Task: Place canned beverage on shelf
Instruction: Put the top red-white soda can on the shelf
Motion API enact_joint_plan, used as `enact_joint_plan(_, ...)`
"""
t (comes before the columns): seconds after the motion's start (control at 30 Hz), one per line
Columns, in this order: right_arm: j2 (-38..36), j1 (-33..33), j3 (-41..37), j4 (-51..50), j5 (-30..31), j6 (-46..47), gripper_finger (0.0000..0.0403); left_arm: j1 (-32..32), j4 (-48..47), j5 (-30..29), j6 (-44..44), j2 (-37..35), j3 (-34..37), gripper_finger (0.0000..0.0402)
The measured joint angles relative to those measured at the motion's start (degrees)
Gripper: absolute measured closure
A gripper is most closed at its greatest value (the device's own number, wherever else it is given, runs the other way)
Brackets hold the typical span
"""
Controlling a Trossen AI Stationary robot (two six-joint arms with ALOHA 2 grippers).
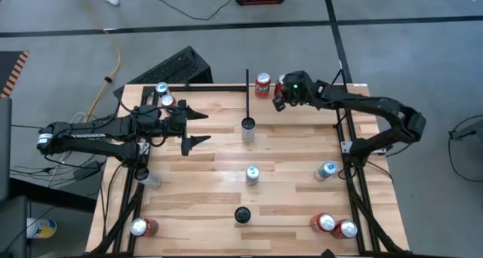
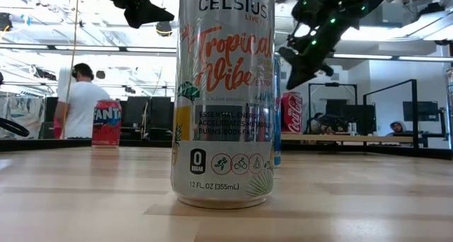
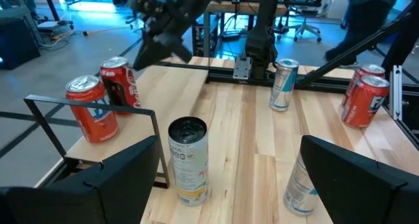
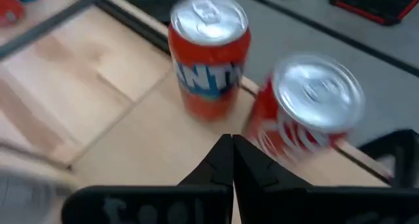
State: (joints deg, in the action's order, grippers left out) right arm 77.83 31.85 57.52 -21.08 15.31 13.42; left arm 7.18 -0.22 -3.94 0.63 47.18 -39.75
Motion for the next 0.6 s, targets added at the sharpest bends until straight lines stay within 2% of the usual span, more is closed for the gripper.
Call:
enact_joint_plan(0.13,-1.7,3.3,0.0,-4.5,-0.8,-0.5,0.0378,0.0,0.0,0.0,-0.2,0.0,0.0,0.0047)
enact_joint_plan(0.3,0.0,8.0,0.0,-3.6,-7.2,-3.2,0.0378,0.0,0.1,0.0,0.0,0.0,0.0,0.0047)
enact_joint_plan(0.6,3.9,10.5,0.0,-1.9,-8.0,-4.5,0.0378,0.0,-0.3,0.1,0.6,0.0,0.0,0.0047)
